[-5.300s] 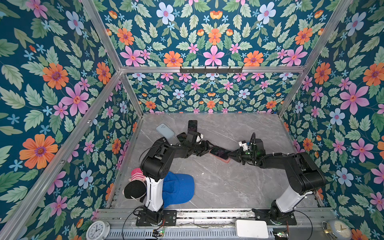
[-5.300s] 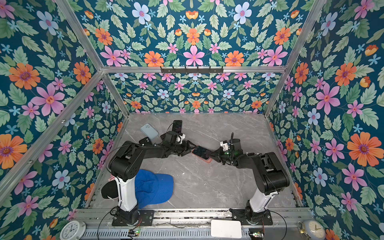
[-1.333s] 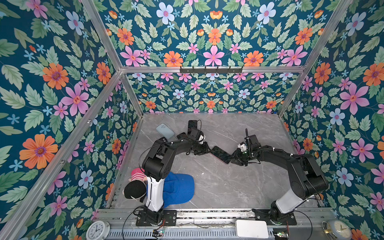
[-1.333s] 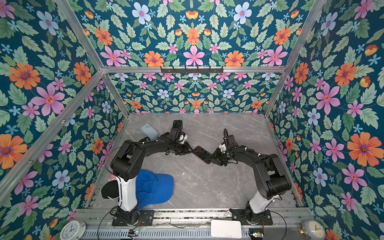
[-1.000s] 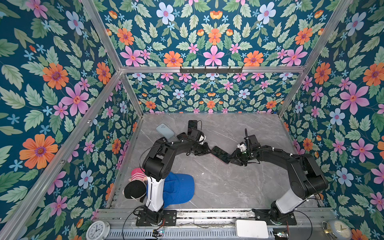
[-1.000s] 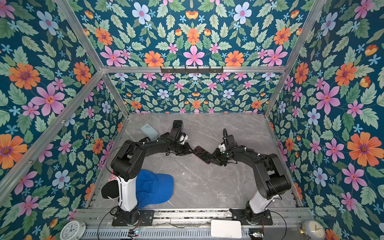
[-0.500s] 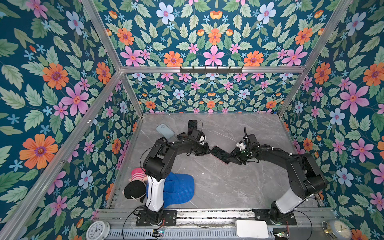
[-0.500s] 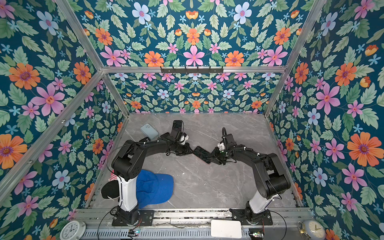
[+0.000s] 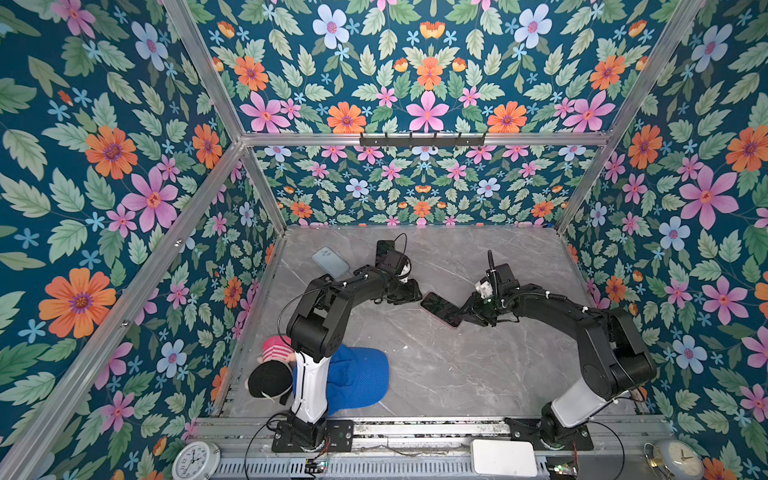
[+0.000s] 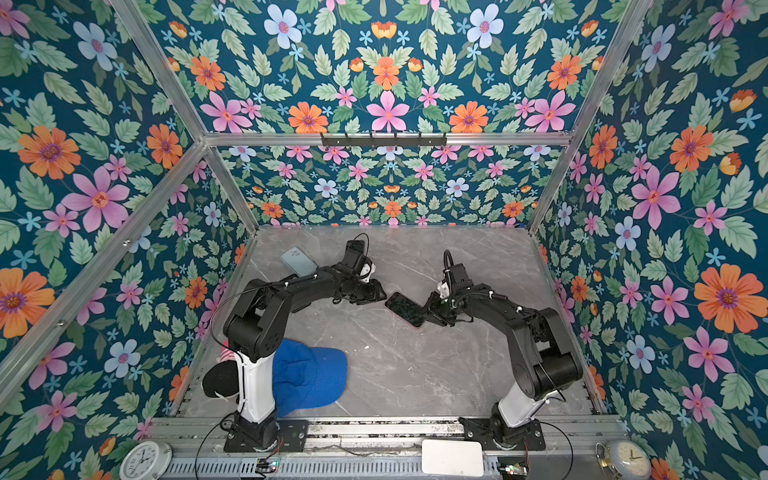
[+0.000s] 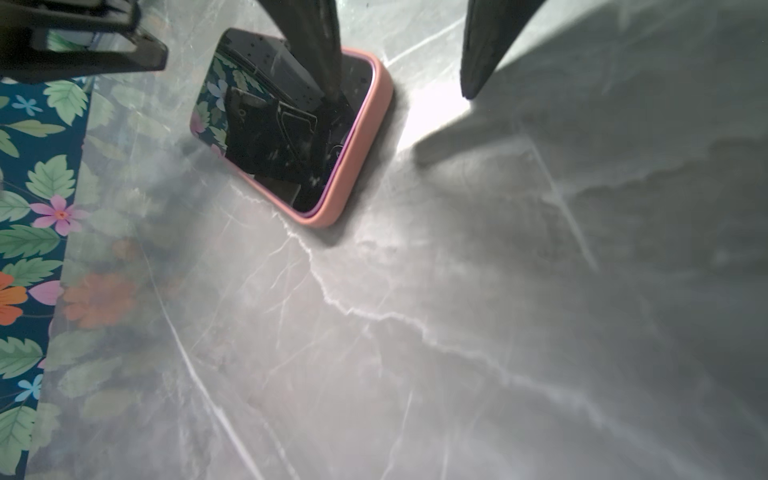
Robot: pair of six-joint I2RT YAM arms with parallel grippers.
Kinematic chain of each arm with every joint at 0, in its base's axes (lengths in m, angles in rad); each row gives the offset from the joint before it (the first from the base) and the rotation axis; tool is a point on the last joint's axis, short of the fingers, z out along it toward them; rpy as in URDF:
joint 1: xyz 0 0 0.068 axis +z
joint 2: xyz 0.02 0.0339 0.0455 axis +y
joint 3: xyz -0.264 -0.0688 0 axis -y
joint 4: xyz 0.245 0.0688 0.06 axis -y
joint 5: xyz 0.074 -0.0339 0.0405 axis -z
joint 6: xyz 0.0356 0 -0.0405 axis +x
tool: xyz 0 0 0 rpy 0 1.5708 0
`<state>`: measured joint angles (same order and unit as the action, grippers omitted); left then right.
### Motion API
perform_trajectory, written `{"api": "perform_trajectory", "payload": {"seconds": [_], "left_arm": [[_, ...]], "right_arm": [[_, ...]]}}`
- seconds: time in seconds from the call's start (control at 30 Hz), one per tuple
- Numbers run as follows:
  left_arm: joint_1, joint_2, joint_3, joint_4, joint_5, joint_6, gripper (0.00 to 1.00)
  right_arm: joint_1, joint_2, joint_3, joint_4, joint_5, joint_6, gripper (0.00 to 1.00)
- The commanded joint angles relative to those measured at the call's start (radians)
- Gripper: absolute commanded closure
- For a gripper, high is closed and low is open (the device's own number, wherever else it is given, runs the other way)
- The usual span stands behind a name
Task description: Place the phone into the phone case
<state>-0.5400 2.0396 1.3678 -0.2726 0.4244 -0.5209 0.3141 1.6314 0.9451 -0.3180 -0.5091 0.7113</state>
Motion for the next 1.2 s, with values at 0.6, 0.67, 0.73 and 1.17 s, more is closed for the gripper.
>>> {"api": "perform_trajectory", "payload": {"seconds": [0.6, 0.67, 0.73, 1.17], "left_arm": [[-0.034, 0.082, 0.065, -0.031, 0.078, 0.038, 0.52], [-0.034, 0.085, 0.061, -0.028, 0.081, 0.036, 0.53], [-0.033, 0.088, 0.06, -0.028, 0.08, 0.032, 0.55], [-0.037, 0.085, 0.05, -0.019, 0.091, 0.027, 0.65]], "right_arm": [[0.057, 0.063, -0.017, 0.007, 0.025, 0.017, 0.67], [0.057, 0.069, -0.014, 0.009, 0.023, 0.017, 0.68], [0.058, 0.07, -0.013, 0.009, 0.022, 0.019, 0.69], [0.074, 0.082, 0.001, 0.016, 0.014, 0.027, 0.81]]}}
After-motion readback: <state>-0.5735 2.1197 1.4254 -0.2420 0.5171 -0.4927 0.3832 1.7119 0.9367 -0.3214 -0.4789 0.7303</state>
